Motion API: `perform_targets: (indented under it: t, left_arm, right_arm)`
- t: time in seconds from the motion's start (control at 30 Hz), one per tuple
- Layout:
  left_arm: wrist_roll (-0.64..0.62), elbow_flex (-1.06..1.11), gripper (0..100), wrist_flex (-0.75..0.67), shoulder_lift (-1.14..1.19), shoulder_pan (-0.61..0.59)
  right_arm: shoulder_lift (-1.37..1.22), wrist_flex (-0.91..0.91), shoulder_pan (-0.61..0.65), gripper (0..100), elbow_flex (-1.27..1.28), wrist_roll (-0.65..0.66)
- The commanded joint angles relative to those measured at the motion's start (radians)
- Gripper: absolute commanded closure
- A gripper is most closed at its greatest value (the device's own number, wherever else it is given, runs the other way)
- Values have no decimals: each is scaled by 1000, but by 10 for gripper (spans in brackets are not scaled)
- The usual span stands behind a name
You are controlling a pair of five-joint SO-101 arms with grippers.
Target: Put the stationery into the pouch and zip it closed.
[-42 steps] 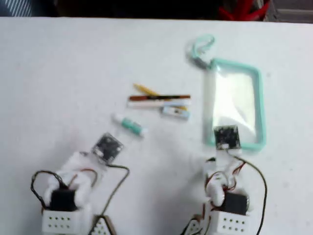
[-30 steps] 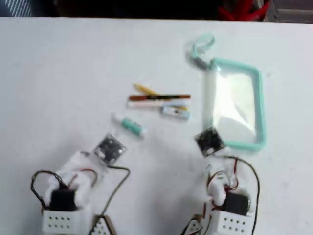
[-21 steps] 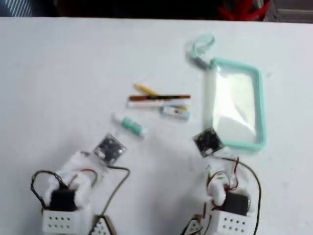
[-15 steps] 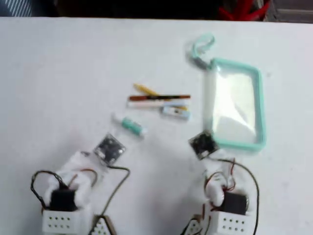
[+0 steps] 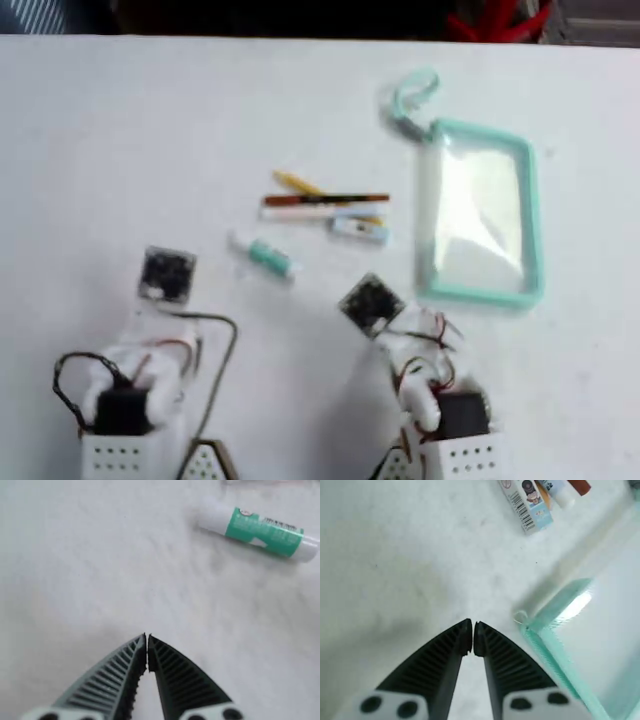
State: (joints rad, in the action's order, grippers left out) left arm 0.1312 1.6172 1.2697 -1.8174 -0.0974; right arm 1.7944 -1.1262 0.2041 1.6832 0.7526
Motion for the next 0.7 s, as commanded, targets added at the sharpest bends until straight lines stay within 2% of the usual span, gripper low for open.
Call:
perform_targets:
  t: [0.0, 0.27, 0.47, 0.67]
  left_arm:
    - [-37, -71, 976, -2, -7, -15]
    - [-35, -80, 976, -38, -7, -8]
    - [-35, -190, 976, -276, -7, 21]
    - [-35, -213, 976, -588, -7, 200]
  right_arm:
    - [7, 84, 65, 980, 6, 9]
    - [5, 360, 220, 978, 6, 3]
    - [4, 317, 216, 978, 6, 8]
    - [4, 308, 200, 978, 6, 8]
